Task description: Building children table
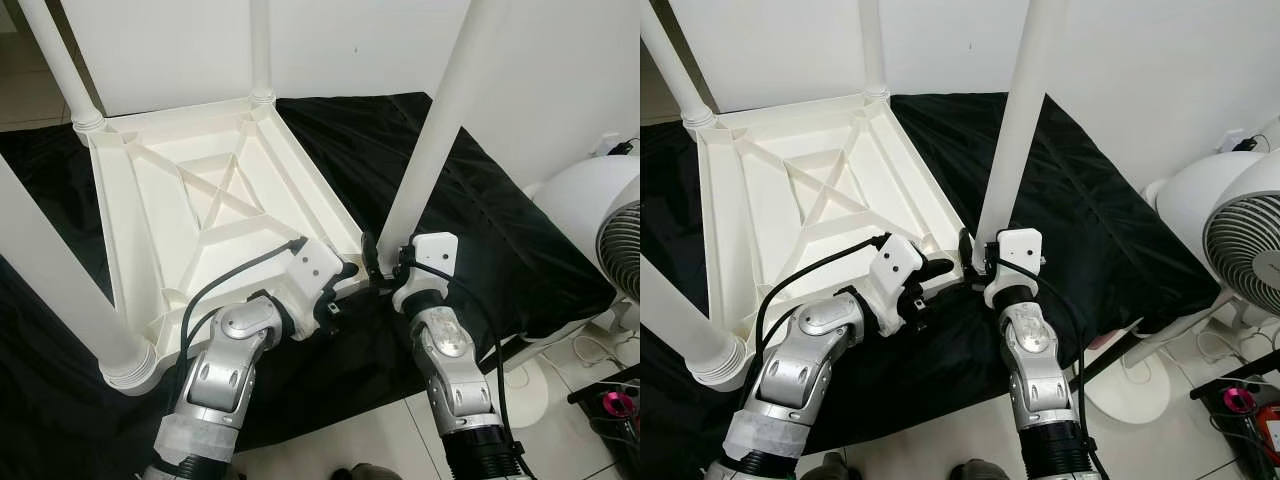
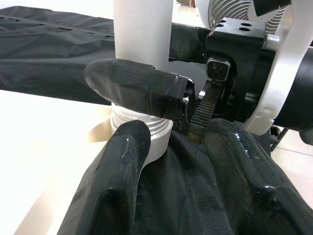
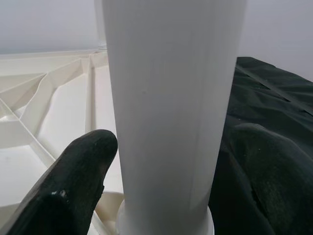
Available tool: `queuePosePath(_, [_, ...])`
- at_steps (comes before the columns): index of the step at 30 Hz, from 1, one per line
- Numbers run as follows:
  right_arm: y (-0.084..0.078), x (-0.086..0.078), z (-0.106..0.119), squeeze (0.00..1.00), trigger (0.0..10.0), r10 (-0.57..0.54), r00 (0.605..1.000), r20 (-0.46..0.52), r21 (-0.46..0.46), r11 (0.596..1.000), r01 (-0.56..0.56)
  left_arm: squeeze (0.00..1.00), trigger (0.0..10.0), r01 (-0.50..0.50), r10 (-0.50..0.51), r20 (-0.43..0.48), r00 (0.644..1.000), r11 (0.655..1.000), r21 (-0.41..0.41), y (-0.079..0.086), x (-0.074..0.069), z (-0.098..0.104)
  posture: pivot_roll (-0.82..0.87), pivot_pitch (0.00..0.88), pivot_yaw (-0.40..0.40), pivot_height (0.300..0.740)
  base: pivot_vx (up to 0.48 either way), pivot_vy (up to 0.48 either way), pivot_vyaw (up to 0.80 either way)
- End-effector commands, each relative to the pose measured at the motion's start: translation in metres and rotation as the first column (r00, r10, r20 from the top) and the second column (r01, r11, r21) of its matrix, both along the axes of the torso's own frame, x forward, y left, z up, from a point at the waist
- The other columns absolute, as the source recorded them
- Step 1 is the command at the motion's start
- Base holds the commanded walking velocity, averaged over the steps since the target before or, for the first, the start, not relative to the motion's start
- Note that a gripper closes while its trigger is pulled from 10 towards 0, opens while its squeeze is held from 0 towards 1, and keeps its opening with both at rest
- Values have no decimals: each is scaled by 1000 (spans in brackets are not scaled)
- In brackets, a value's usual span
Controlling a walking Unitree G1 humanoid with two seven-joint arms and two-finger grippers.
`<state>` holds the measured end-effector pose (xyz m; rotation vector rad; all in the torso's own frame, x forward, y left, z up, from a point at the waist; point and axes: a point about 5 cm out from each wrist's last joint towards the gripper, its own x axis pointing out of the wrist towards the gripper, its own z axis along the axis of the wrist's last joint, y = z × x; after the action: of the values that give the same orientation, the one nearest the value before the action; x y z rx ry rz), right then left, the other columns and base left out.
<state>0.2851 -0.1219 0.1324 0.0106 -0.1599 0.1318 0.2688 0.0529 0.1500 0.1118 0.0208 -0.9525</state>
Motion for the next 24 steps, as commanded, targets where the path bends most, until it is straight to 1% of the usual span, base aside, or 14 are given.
queuePosePath(1, [-11, -9, -18, 0, 10000, -60, 996, -63, -3, 998, 60, 0, 10000, -423, 425, 27, 905, 904, -58, 37, 16, 6, -68, 7, -24, 740, 0, 0, 0])
queuePosePath(3, [-12, -10, -18, 0, 10000, -69, 996, -62, 5, 998, 69, 0, 10000, -418, 420, 29, 907, 907, -54, 38, 15, 5, -68, 7, -24, 740, 0, 0, 0])
queuePosePath(6, [-10, -9, -12, 0, 10000, -58, 998, -29, 44, 997, 59, 0, 10000, -346, 349, 35, 937, 936, -72, 41, 12, 10, -70, 11, -25, 740, 0, 0, 0])
queuePosePath(7, [-10, -9, -12, 0, 10000, -58, 998, -29, 44, 997, 59, 0, 10000, -346, 349, 35, 937, 936, -72, 41, 12, 10, -70, 11, -25, 740, 0, 0, 0])
queuePosePath(8, [-10, -8, -11, 0, 10000, -55, 998, -24, 51, 997, 56, 0, 10000, -322, 325, 36, 945, 944, -76, 40, 11, 11, -70, 11, -25, 740, 0, 0, 0])
queuePosePath(9, [-11, -7, -10, 0, 10000, -53, 998, -17, 56, 997, 54, 0, 10000, -270, 274, 36, 961, 959, -82, 39, 6, 13, -68, 14, -26, 740, 0, 0, 0])
queuePosePath(11, [-13, -6, -7, 0, 10000, -59, 998, 2, 55, 997, 59, 0, 10000, -218, 222, 56, 973, 973, -78, 39, 0, 15, -67, 16, -27, 740, 0, 0, 0])
queuePosePath(14, [-14, -4, -5, 0, 10000, -63, 998, 6, 59, 996, 63, 0, 10000, -192, 196, 44, 980, 978, -84, 42, -3, 16, -67, 16, -28, 740, 0, 0, 0])
queuePosePath(17, [-14, -6, -5, 0, 10000, -62, 998, 7, 68, 996, 61, 0, 10000, -92, 96, 45, 994, 992, -82, 43, -15, 19, -61, 17, -26, 740, 0, 0, 0])
queuePosePath(18, [-14, -6, -5, 0, 10000, -62, 998, 7, 68, 996, 61, 0, 10000, -92, 96, 45, 994, 992, -82, 43, -15, 19, -61, 17, -26, 740, 0, 0, 0])
queuePosePath(19, [-13, -6, -5, 0, 10000, -56, 998, 9, 80, 995, 56, 0, 10000, -48, 51, 31, 998, 995, -82, 43, -20, 19, -56, 17, -26, 740, 0, 0, 0])
queuePosePath(20, [-13, -6, -5, 0, 10000, -56, 998, 9, 80, 995, 56, 0, 10000, -48, 51, 31, 998, 995, -82, 43, -20, 19, -56, 17, -26, 740, 0, 0, 0])
queuePosePath(22, [-10, -7, -4, 0, 10000, -36, 999, 19, 103, 994, 34, 0, 10000, 3, -1, 36, 999, 999, -42, 46, -28, 17, -54, 18, -25, 740, 0, 0, 0])
queuePosePath(24, [-7, -8, -3, 0, 10000, -19, 1000, 25, 111, 994, 16, 0, 10000, -10, 10, 22, 1000, 1000, -13, 50, -29, 13, -54, 18, -25, 740, 0, 0, 0])
